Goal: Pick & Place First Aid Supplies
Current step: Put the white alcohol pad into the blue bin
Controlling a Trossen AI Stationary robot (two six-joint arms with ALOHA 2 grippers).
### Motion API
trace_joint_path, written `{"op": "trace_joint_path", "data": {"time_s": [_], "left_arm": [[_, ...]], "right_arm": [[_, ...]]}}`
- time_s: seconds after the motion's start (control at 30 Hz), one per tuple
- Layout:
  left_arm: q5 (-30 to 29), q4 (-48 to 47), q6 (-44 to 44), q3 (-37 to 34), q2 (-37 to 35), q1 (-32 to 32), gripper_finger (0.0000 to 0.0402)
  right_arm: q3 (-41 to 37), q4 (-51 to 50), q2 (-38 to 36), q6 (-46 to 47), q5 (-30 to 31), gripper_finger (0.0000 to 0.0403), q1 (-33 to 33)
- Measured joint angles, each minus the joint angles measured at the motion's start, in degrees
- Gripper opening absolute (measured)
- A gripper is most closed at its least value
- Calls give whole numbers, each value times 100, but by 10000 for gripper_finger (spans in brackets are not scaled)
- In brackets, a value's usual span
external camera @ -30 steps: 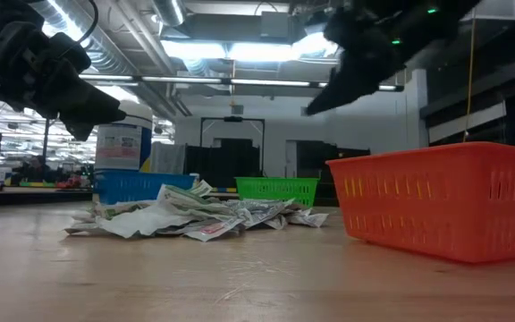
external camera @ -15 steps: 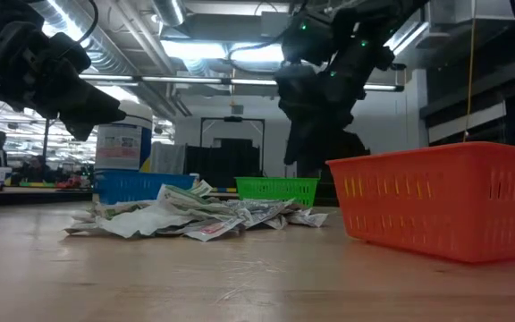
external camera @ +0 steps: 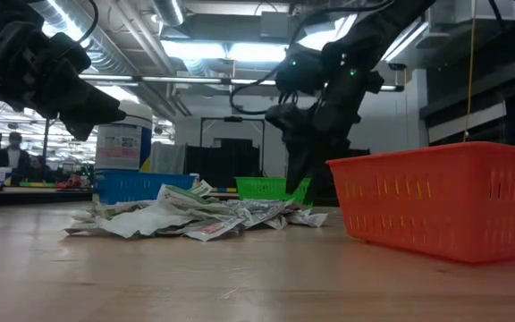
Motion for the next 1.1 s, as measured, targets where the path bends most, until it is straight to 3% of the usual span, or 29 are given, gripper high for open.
{"op": "trace_joint_path", "data": {"time_s": [0.7, 0.8, 1.1], "left_arm": [[-2, 0, 0, 1, -2, 0, 127], [-2, 1, 0, -1, 0, -1, 127], [-1, 1, 0, 0, 0, 1, 127]], "right_arm": [[-4, 479, 132, -69, -231, 159, 0], [-4, 477, 132, -149, -229, 135, 0], [-4, 477, 132, -467, -223, 8, 0]]}}
